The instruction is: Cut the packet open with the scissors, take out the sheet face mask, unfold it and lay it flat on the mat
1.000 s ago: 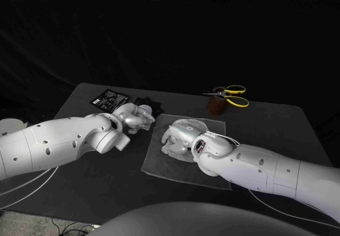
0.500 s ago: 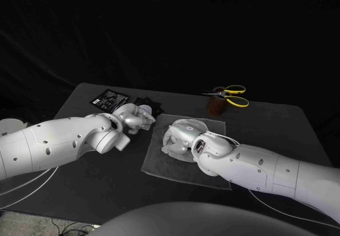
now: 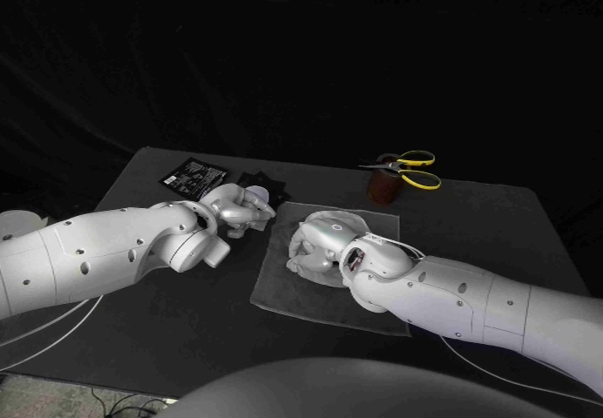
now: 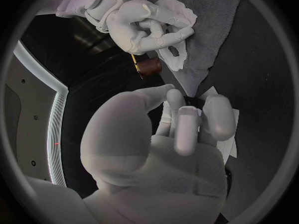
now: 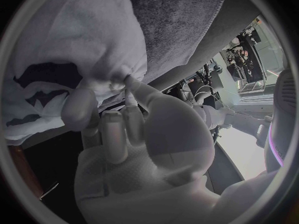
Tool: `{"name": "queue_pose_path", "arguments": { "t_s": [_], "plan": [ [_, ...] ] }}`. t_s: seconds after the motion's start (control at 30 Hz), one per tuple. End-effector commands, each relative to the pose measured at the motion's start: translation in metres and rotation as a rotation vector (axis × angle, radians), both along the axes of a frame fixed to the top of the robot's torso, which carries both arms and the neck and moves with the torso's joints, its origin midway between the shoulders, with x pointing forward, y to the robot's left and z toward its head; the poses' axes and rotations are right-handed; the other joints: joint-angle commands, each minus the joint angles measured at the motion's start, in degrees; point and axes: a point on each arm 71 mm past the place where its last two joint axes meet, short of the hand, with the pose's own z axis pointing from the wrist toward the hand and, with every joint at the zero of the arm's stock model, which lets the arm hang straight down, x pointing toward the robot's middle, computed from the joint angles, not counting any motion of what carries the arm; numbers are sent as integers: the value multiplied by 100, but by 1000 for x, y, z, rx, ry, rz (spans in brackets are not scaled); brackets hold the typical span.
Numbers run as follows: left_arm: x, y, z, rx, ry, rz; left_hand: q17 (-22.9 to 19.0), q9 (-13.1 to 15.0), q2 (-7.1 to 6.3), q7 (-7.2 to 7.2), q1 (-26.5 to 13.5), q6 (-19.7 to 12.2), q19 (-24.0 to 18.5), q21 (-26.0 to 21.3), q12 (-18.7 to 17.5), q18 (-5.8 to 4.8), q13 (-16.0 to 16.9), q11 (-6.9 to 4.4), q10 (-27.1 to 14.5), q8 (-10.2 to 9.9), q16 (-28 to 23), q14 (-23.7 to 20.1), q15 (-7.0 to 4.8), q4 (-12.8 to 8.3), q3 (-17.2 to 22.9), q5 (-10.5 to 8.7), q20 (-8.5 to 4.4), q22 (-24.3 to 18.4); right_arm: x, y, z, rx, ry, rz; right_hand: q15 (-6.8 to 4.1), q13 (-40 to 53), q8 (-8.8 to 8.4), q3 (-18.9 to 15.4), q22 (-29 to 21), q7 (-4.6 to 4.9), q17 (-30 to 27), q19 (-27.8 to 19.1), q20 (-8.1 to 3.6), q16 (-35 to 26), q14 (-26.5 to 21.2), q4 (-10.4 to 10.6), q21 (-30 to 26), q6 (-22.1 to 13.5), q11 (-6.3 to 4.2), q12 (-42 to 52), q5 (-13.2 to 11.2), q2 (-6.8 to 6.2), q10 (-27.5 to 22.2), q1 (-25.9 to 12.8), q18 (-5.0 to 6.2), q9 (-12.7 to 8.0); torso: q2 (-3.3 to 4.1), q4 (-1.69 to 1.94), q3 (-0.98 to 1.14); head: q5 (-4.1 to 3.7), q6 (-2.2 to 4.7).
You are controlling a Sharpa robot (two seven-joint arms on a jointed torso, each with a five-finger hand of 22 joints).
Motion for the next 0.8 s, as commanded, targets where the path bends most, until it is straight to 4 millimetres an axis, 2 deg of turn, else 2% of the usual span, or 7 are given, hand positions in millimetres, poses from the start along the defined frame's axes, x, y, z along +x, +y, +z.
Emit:
{"name": "queue_pose_path", "arguments": {
  "t_s": [0.03, 0.3, 0.57, 0.8],
  "plan": [
    [0, -2, 0, -9, 11, -17, 283, 8, 13, 8, -8, -54, 6, -20, 18, 22, -19, 32, -36, 26, -28, 205, -22, 41, 2, 23, -5, 0, 0, -1, 2, 19, -20, 2, -47, 698, 45, -19, 743, -23, 940, 19, -30, 31, 468, 45, 34, -4, -18, 97, -19, 100, 113, -24, 53, 49, 1, 0, 2, -1, 0],
    [0, -2, 0, -7, 16, -18, 275, 8, 12, 8, -7, -57, 3, -25, 16, 23, -24, 33, -41, 26, -31, 202, -22, 42, 3, 23, -4, -6, -4, -7, 4, 38, -18, 10, -66, 827, 131, 4, 755, -42, 970, 39, -50, 46, 476, 70, 84, -50, -37, 239, -19, 170, 205, -28, 43, 129, 0, -7, 3, -2, 0],
    [0, -1, -1, -5, 21, -17, 275, 8, 12, 8, -7, -57, 3, -25, 16, 23, -24, 33, -41, 26, -31, 202, -22, 42, 3, 23, -4, -6, -6, -15, 4, 36, -8, 11, -76, 864, 216, 27, 762, -53, 980, 51, -61, 51, 478, 65, 117, -77, -48, 275, -18, 177, 231, -37, 37, 201, 0, -10, 9, -14, 0],
    [-1, -1, -1, -3, 28, -18, 260, 11, 7, 12, -4, -71, -3, -32, 12, 25, -36, 36, -59, 32, -38, 197, -19, 46, 7, 23, -1, -13, -7, -24, 5, 37, -6, 7, -80, 872, 251, 40, 761, -58, 984, 50, -65, 53, 479, 64, 110, -88, -52, 281, -18, 181, 237, -43, 38, 230, 2, -8, 4, -30, 0]
  ]
}}
